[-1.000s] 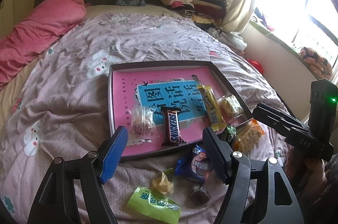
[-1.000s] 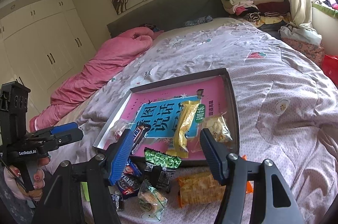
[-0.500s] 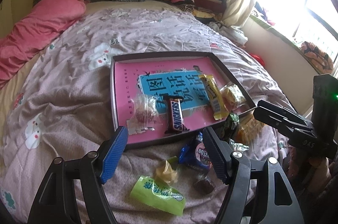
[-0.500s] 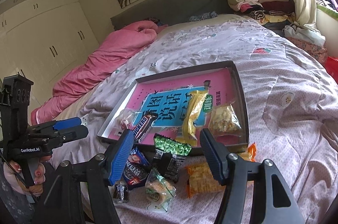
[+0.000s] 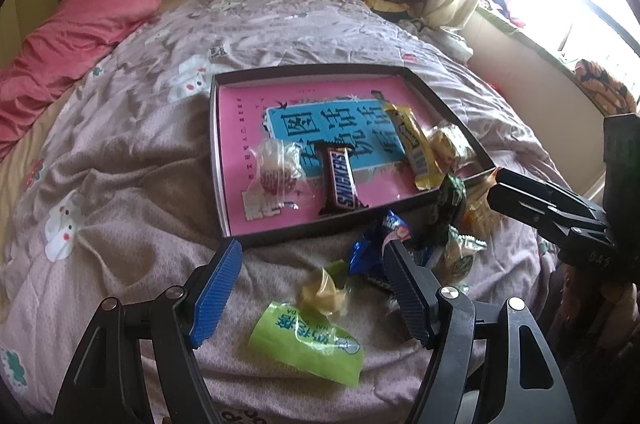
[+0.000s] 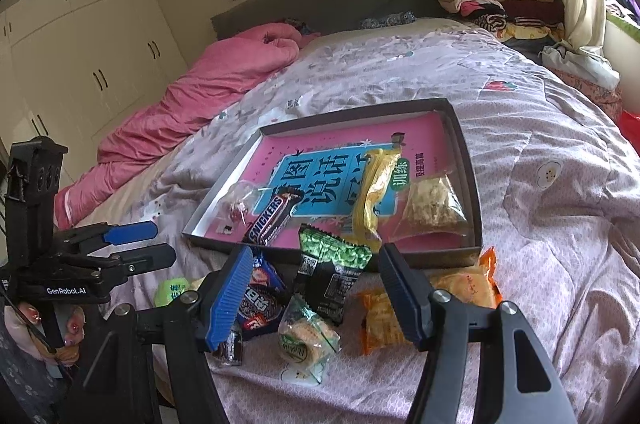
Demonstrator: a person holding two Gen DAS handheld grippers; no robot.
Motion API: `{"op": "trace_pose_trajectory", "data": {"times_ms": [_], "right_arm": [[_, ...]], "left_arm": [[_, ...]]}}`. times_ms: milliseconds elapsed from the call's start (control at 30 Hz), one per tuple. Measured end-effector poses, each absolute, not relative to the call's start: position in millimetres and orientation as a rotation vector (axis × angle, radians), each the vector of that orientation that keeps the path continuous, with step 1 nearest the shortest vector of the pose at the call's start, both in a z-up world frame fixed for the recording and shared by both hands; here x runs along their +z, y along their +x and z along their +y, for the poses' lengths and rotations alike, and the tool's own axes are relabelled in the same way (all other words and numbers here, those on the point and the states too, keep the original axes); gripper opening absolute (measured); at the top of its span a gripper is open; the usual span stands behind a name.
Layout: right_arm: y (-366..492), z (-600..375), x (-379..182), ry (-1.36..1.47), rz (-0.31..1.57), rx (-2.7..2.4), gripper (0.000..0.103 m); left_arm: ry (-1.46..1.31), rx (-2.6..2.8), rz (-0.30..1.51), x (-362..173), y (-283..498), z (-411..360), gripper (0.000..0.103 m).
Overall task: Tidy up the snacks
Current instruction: 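Grasp the light green bag with left gripper while right gripper grasps the green pea snack bag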
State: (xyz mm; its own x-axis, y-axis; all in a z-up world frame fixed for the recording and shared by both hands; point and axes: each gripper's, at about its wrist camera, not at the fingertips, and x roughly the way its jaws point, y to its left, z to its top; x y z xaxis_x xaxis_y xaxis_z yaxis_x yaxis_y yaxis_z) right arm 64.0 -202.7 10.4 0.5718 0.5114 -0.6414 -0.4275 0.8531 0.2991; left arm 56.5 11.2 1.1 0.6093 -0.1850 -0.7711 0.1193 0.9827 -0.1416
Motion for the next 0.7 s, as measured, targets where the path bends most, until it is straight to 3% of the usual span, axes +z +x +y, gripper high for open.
{"op": "trace_pose_trajectory", "data": {"times_ms": [700], "right_arm": [[60.1, -197.3, -1.6, 0.112, 0.848, 0.558, 0.066]], "left_arm": [[-0.066, -0.19, 0.992, -22.8, 51.9, 7.1, 0.075]]}}
